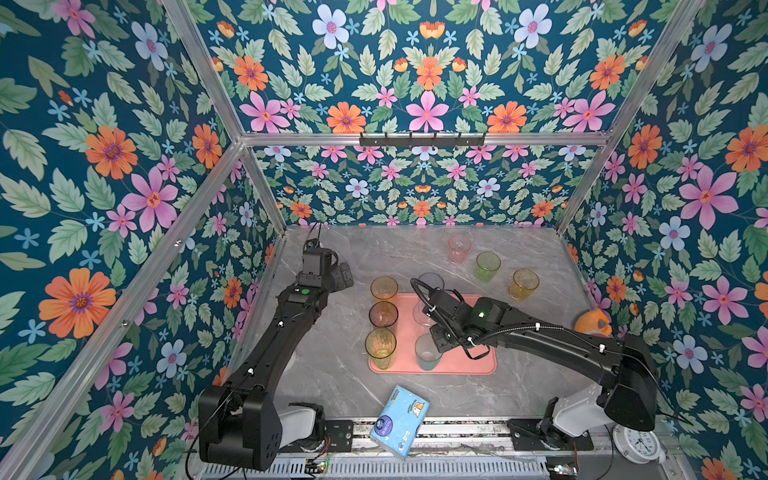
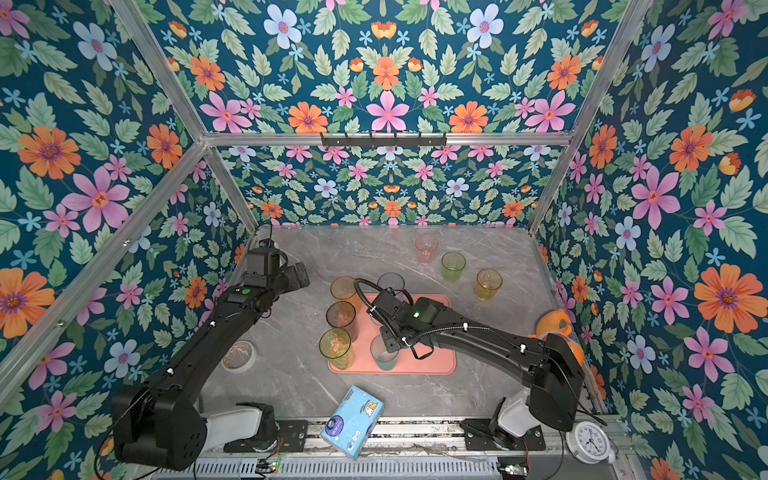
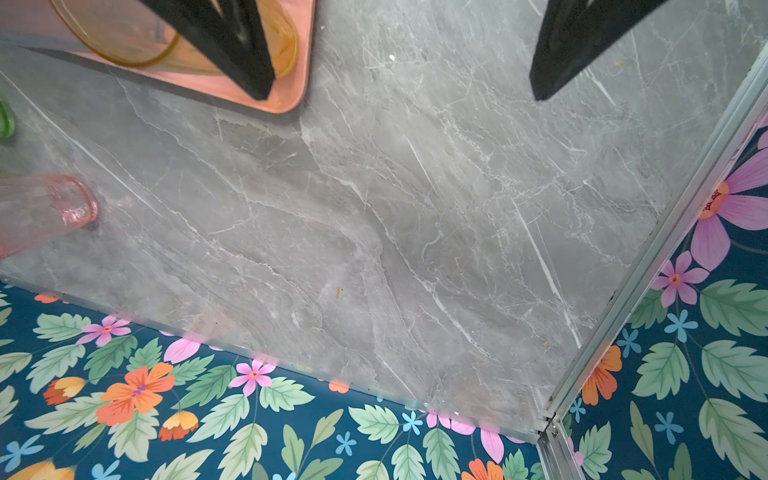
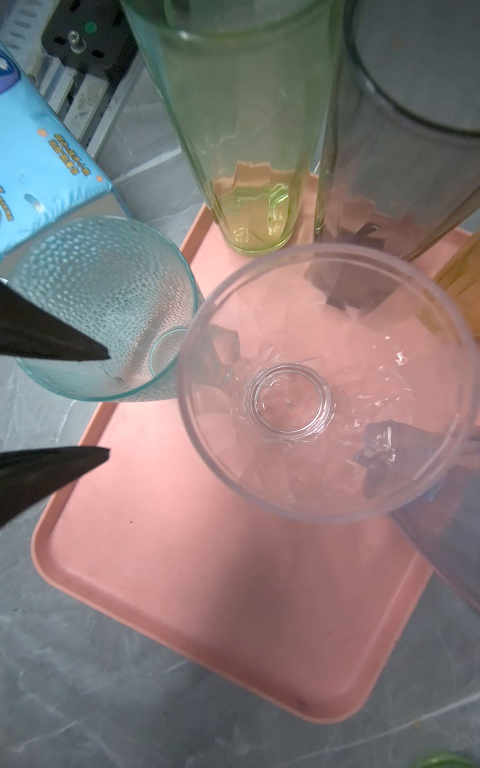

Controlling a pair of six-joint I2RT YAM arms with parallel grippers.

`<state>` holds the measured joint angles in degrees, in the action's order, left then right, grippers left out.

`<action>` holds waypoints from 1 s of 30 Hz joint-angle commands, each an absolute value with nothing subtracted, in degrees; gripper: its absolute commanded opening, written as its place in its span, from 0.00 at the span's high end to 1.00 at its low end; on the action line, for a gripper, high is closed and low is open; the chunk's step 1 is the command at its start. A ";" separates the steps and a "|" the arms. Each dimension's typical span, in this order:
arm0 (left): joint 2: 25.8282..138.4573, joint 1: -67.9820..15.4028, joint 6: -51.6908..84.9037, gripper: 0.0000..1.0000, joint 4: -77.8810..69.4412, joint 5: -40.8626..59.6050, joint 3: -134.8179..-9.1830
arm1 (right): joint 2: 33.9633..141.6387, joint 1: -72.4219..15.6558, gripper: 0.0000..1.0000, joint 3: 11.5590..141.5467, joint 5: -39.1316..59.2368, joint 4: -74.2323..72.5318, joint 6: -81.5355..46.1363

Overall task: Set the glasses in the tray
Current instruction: 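Open the right gripper to release the teal glass, then raise the right gripper and move it over the pink-rimmed glass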

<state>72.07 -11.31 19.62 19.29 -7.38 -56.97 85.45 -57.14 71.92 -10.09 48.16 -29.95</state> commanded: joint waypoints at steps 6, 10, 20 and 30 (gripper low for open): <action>72.16 -11.28 19.79 0.01 19.17 -7.53 -58.05 | 79.08 -57.21 0.57 72.29 -12.54 48.35 -28.74; 72.50 -11.34 19.81 0.01 19.21 -6.96 -58.76 | 76.97 -56.25 0.54 73.08 -12.25 45.89 -26.19; 73.29 -11.29 20.21 0.01 17.72 -4.49 -59.89 | 78.80 -44.45 0.50 82.13 -9.37 41.51 -22.52; 74.76 -11.33 19.86 0.01 17.03 -4.53 -62.22 | 87.45 -32.50 0.48 91.37 -8.89 38.15 -17.72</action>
<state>74.67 -11.31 19.81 18.61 -4.54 -61.67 85.93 -33.98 89.62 -9.02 39.72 -20.32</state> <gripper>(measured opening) 0.991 0.520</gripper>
